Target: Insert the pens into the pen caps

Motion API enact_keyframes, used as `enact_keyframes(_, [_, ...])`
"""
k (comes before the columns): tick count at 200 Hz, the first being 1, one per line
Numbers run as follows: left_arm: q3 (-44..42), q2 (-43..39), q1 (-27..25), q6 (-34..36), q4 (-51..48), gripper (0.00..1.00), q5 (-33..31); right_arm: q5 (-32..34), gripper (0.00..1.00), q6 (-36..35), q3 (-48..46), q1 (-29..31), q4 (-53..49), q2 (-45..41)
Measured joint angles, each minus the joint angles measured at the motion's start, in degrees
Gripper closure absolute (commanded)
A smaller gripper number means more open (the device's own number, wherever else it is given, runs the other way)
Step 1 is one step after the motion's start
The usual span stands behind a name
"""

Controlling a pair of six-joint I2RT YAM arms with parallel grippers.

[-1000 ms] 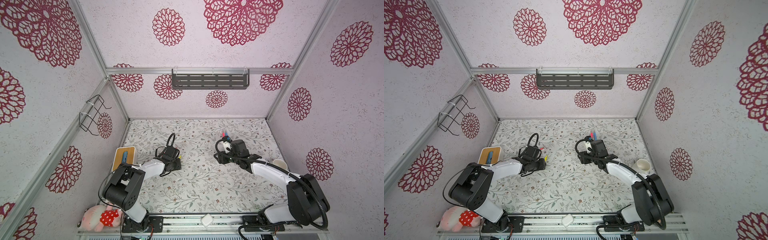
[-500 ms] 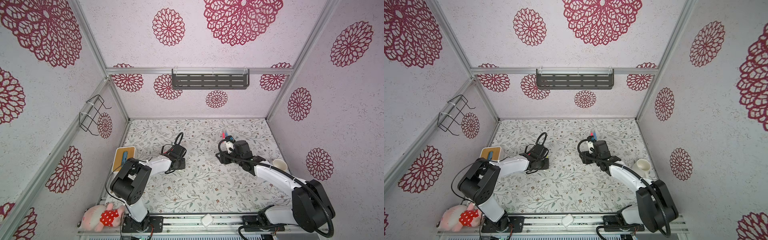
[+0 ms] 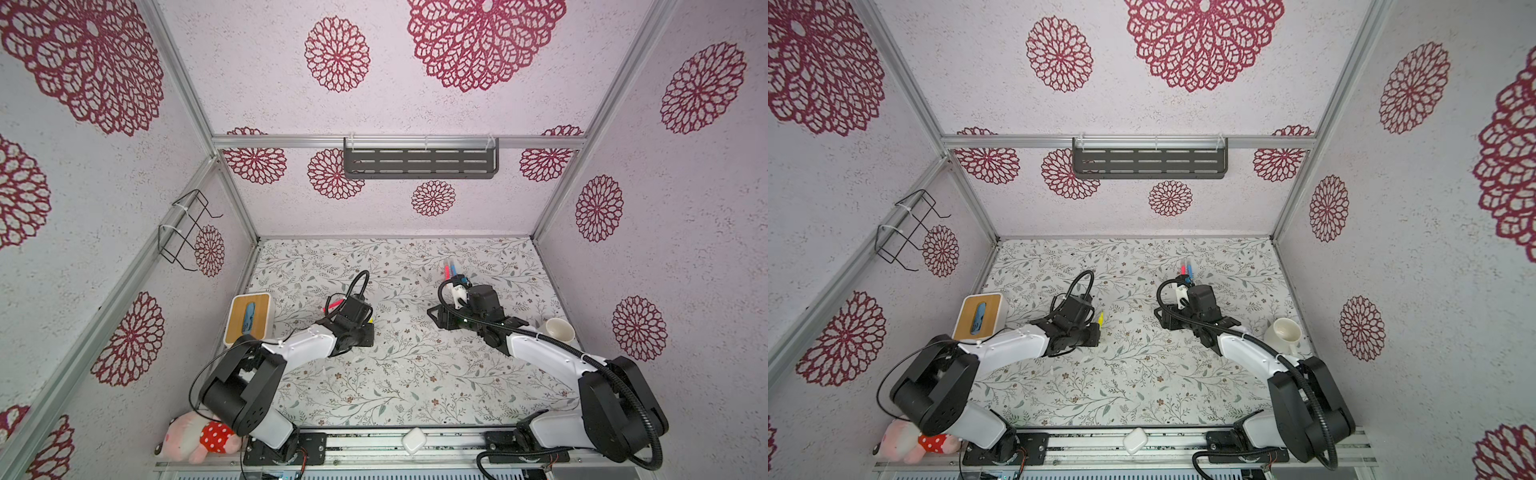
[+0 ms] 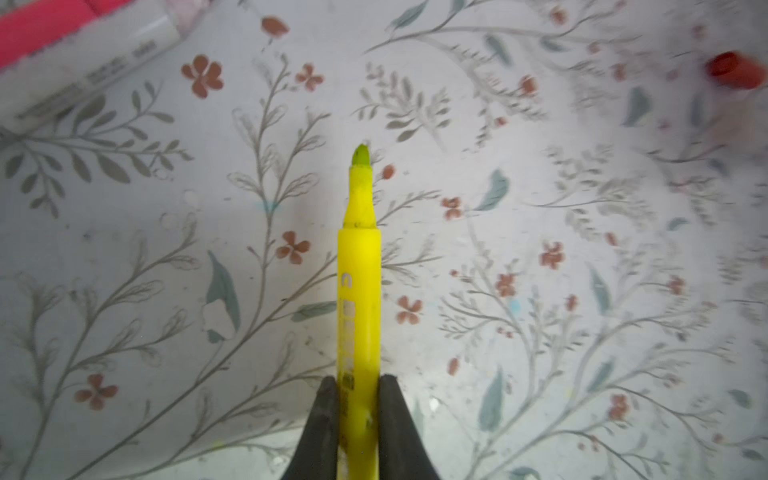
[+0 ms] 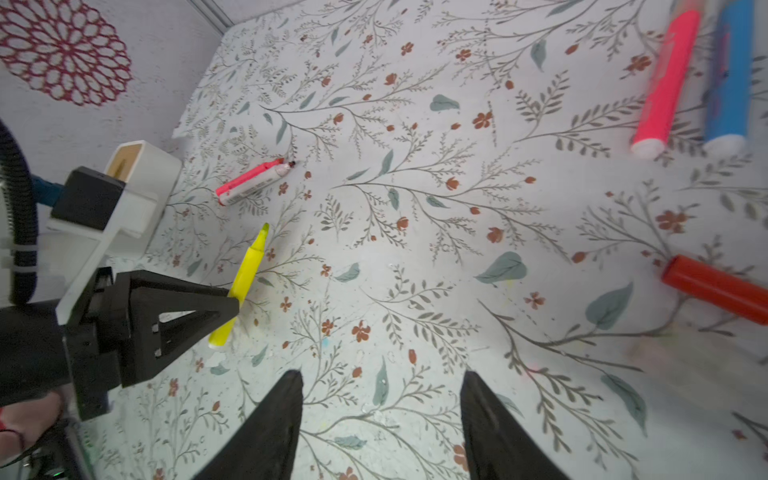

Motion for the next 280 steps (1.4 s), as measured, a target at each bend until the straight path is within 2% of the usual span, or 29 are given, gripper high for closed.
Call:
enact_keyframes(29, [-2.91, -4.57, -1.22, -0.68, 7.48, 0.85, 3.41, -5.35, 0.37, 4.57, -0.92, 0.46, 7.17, 3.1])
enact_keyframes(87, [-3.3, -5.33, -5.07, -1.55, 14.99, 0.84, 6.08, -11.93, 0.37, 13.7, -0.94, 3.91, 21.42, 10.64])
enact_keyframes(175, [-3.43, -5.33, -6.64, -1.97, 17.68, 0.84, 6.62, -13.49, 0.41, 18.75, 0.35, 6.27, 28.7, 13.35])
enact_keyframes(219, [-3.43, -5.33, -6.8, -1.92, 18.03, 0.84, 7.04, -14.8, 0.49, 20.63, 0.68, 6.95, 30.73, 15.58])
enact_keyframes(280, [-3.43, -5.33, -7.13, -1.88, 18.47, 0.84, 8.31, -16.24, 0.7, 22.75, 1.31, 7.21, 34.01, 16.57])
